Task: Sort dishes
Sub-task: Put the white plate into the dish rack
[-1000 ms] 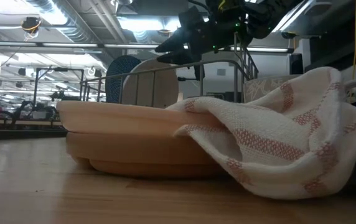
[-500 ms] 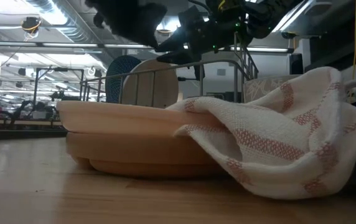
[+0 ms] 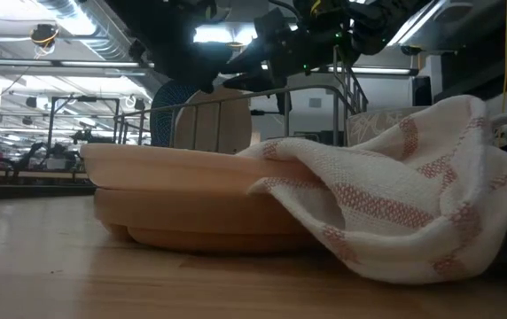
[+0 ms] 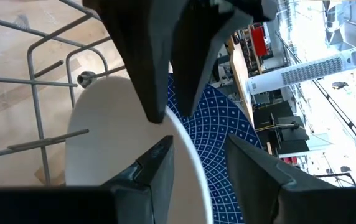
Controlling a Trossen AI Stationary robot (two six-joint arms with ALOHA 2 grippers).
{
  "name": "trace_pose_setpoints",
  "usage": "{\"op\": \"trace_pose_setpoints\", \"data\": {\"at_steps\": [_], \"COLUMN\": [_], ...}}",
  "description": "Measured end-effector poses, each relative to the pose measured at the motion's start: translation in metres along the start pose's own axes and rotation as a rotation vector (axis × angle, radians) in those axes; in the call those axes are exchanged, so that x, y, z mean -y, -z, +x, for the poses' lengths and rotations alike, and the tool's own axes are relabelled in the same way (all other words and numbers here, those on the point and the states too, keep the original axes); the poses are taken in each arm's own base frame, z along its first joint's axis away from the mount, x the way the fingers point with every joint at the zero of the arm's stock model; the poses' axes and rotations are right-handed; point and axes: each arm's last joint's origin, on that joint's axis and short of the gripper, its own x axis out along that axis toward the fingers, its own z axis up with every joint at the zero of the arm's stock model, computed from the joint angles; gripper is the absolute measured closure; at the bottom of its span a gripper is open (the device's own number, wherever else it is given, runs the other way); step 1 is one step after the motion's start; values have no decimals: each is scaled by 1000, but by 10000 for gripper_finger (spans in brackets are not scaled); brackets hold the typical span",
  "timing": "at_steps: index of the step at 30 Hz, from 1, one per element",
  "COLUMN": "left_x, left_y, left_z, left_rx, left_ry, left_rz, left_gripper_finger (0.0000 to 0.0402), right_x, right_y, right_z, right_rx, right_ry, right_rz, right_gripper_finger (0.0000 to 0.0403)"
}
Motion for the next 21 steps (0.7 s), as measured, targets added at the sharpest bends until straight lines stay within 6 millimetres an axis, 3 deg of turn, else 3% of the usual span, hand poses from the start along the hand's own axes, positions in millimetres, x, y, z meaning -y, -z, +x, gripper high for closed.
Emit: {"op": "trace_pose_setpoints", "data": {"at_steps": [9,21], "left_x": [-7,-13], "left_y": [1,6], "left_z": [12,5], "left_rx": [-26,-47], "left_ry": [-46,-57], "left_rz": [-48,-179], "left_gripper_finger": [282,282], "right_x": [0,1], "right_y": [0,2], "right_z": [0,0], "right_rx": [0,-85], "right_ry": [0,29], "right_rz": [0,-1], "right_gripper_finger": [255,256]}}
